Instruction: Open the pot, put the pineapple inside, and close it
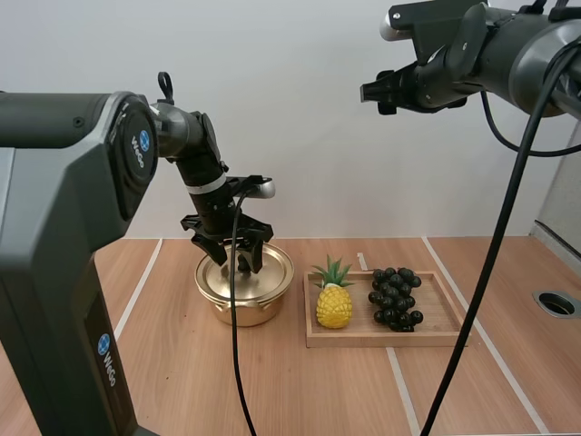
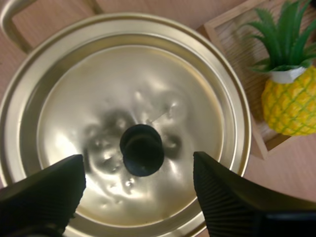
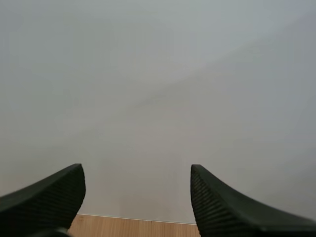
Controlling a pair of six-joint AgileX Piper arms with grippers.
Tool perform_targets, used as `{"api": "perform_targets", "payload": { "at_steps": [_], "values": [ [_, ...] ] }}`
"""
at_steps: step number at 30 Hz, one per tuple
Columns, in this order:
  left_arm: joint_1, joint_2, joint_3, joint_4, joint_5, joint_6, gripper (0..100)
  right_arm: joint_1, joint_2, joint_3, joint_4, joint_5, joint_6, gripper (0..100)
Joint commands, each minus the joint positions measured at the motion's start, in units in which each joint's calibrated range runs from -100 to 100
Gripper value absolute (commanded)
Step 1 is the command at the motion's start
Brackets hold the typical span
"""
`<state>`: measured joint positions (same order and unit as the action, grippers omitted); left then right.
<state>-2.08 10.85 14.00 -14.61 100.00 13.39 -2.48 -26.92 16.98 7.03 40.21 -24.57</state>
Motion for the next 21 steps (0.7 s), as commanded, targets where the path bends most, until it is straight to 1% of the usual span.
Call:
{"api": "perform_targets", "payload": {
  "at_steps": [1,2,3,6,10,12,16,18,21],
  "values": [
    [-0.22,-0.1,0.2,-5.2,0.0,1.3,87,0.0,-1.0,-0.5,-0.4,-1.2,-0.4,100],
    [-0.22,-0.1,0.2,-6.3,0.0,1.9,86,0.0,-1.0,-0.5,-0.4,-1.2,-0.4,100],
    [-0.22,-0.1,0.2,-6.8,0.0,2.2,86,0.0,-1.0,-0.5,-0.4,-1.2,-0.4,100],
    [-0.22,-0.1,0.2,-5.1,0.0,2.2,91,0.0,-1.0,-0.5,-0.4,-1.2,-0.4,100],
    [-0.22,-0.1,0.2,-4.3,0.0,2.0,90,0.0,-1.0,-0.5,-0.4,-1.2,-0.4,100],
    [-0.22,-0.1,0.2,-4.3,0.0,2.0,85,0.0,-1.0,-0.5,-0.4,-1.2,-0.4,100],
    [-0.22,-0.1,0.2,-2.8,0.0,1.6,66,0.0,-1.0,-0.5,-0.4,-1.2,-0.4,100],
    [-0.22,-0.1,0.2,-2.6,0.0,1.6,63,0.0,-1.0,-0.5,-0.4,-1.2,-0.4,100],
    [-0.22,-0.1,0.2,-2.6,0.0,1.6,63,0.0,-1.0,-0.5,-0.4,-1.2,-0.4,100]
  ]
}}
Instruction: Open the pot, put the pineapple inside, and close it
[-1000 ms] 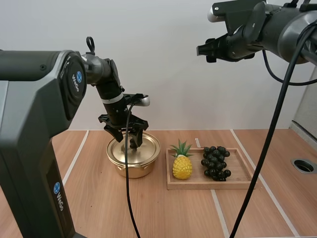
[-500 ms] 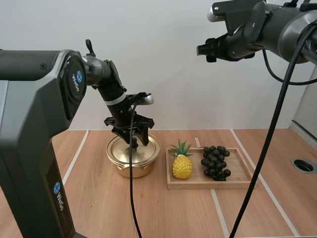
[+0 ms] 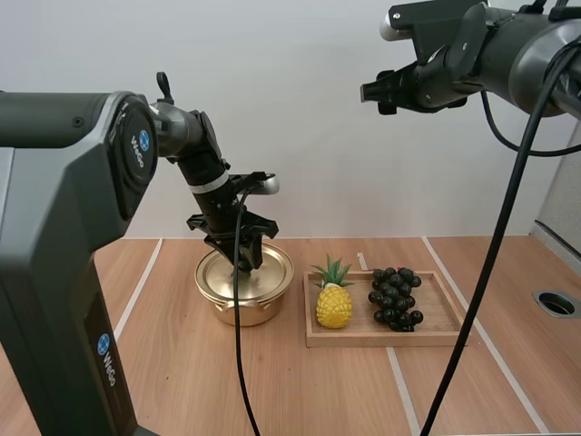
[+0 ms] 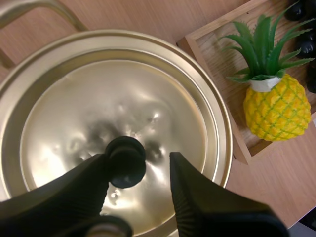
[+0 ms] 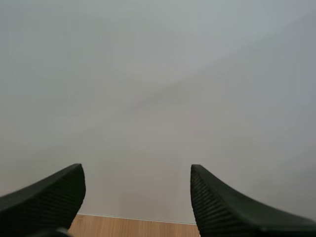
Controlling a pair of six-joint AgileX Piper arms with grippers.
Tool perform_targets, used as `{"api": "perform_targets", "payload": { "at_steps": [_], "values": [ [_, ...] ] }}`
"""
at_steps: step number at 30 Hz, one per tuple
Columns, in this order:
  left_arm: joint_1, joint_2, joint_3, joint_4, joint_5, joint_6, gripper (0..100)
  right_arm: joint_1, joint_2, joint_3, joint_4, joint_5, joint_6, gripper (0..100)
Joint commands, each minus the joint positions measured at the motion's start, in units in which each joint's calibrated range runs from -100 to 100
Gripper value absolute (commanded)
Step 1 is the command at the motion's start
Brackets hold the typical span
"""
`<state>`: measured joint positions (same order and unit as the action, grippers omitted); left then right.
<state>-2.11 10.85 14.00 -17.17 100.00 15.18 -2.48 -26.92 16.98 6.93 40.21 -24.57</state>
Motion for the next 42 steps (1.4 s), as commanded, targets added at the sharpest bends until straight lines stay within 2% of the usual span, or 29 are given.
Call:
{"api": "perform_targets", "payload": {
  "at_steps": [1,3,5,9,18,24,29,42],
  "values": [
    [-0.19,-0.1,0.2,0.0,0.0,-0.2,62,0.0,-1.0,-0.5,-0.3,-1.2,-0.4,100],
    [-0.19,-0.1,0.2,0.1,0.0,-0.2,56,0.0,-1.0,-0.5,-0.3,-1.2,-0.4,100],
    [-0.19,-0.1,0.2,0.5,0.0,-0.2,43,0.0,-1.0,-0.5,-0.3,-1.2,-0.4,100],
    [-0.19,-0.1,0.2,2.0,0.0,-0.2,1,0.0,-1.0,-0.5,-0.3,-1.2,-0.4,100],
    [-0.19,-0.1,-0.1,3.7,0.0,0.4,0,0.0,-1.0,-0.5,-0.3,-1.2,-0.4,100],
    [-0.19,-1.4,-4.4,5.8,0.0,0.4,0,0.0,-1.0,-0.5,-0.4,-0.9,-0.4,100],
    [-0.19,-4.6,-11.3,5.8,0.0,0.3,0,0.0,-1.0,-0.5,-0.7,-0.5,-0.4,100],
    [-0.12,-11.7,-37.0,5.8,0.0,0.2,0,0.0,-2.5,-0.5,-2.6,0.9,-0.4,100]
  ]
}}
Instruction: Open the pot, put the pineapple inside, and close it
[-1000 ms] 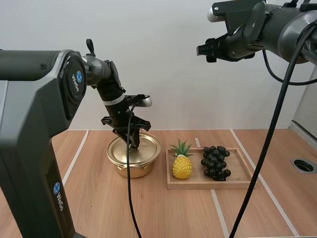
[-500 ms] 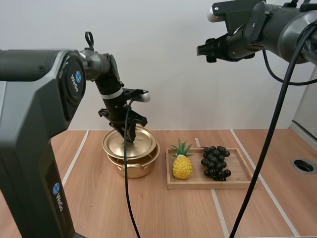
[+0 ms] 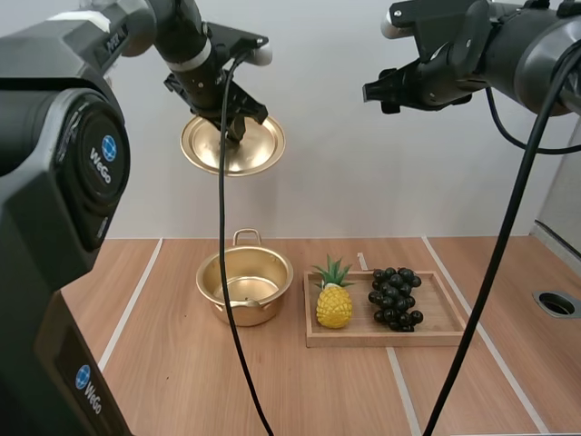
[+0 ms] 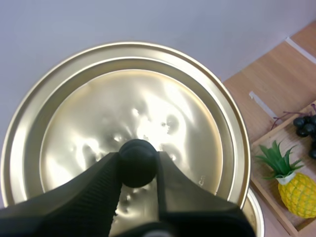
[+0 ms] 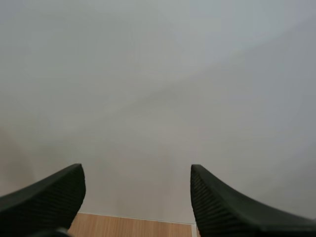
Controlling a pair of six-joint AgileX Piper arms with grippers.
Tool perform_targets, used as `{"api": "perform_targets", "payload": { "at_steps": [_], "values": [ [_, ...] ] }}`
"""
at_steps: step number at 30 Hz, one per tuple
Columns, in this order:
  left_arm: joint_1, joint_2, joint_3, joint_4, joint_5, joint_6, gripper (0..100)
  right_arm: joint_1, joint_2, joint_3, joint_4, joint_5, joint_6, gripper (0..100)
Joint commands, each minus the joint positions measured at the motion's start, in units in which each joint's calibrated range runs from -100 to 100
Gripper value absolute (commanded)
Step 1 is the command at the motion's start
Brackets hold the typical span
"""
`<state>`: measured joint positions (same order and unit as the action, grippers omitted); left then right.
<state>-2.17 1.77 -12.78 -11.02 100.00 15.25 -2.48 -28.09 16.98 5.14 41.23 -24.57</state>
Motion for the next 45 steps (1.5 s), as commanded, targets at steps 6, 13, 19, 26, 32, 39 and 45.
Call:
{"api": "perform_targets", "payload": {
  "at_steps": [6,13,19,26,32,39,45],
  "values": [
    [-0.06,-4.5,-24.5,-0.3,0.0,0.3,0,0.0,-1.9,-0.5,-0.8,-0.1,-0.4,100],
    [-0.06,-5.0,-43.3,-0.8,0.0,0.4,0,0.0,-1.9,-0.5,-0.8,0.6,-0.4,100],
    [-0.06,-5.0,-59.4,-2.4,0.0,0.1,0,0.0,-1.9,-0.5,-0.8,2.5,-0.4,100],
    [-0.06,-5.0,-72.4,-2.3,-14.1,0.1,0,0.0,-1.9,-0.5,-0.8,2.5,-0.4,100],
    [-0.06,-5.0,-78.0,-2.3,-26.3,0.1,0,0.0,-1.9,-0.5,-0.8,3.5,-0.4,100],
    [-0.06,-5.0,-81.2,-2.3,-44.1,0.1,0,0.0,-1.9,-0.5,-0.8,4.2,-0.4,100],
    [-0.06,-5.0,-81.7,-1.9,-48.3,0.5,0,0.0,-1.9,-0.5,-0.8,4.4,-0.4,100]
  ]
}}
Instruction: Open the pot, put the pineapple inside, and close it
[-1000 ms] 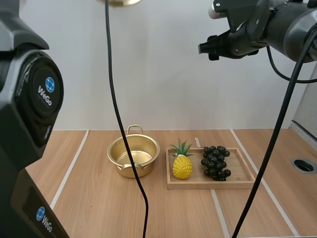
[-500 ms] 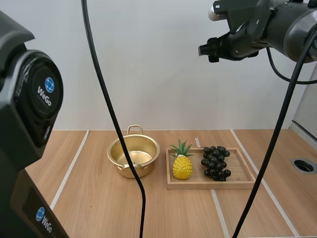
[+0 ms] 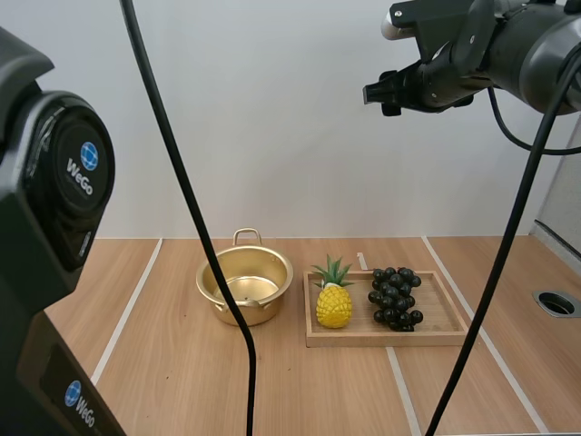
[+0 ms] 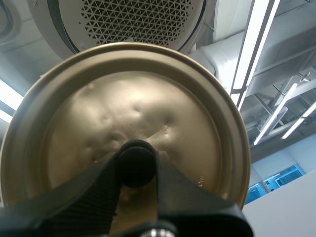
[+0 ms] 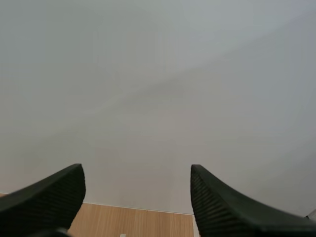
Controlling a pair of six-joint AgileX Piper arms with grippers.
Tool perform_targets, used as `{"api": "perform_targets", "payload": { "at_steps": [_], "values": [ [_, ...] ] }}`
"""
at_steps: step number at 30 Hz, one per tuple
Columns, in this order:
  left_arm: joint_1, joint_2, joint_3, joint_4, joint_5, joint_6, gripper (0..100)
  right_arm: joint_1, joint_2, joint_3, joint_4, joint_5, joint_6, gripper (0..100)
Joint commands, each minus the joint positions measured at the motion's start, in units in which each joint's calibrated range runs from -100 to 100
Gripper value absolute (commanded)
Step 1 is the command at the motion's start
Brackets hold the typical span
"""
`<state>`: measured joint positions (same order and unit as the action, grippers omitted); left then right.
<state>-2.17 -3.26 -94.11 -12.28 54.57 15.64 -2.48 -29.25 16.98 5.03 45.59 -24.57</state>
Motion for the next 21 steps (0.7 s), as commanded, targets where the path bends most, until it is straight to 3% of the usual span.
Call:
{"api": "perform_targets", "payload": {
  "at_steps": [1,7,13,21],
  "values": [
    [-0.06,0.0,-0.7,-0.7,-2.8,0.2,0,0.0,-0.8,-0.5,-0.7,0.1,-0.4,100],
    [-0.06,0.0,-0.7,-0.7,1.0,1.7,0,0.0,-1.2,-0.5,-0.4,-3.1,0.4,100],
    [-0.06,0.0,-0.7,-0.3,2.7,2.8,0,0.0,-3.2,-0.5,5.6,-8.7,1.5,100],
    [-0.06,0.0,-0.7,-0.3,5.7,2.8,0,0.0,-4.3,-0.5,8.2,-10.5,1.5,100]
  ]
}}
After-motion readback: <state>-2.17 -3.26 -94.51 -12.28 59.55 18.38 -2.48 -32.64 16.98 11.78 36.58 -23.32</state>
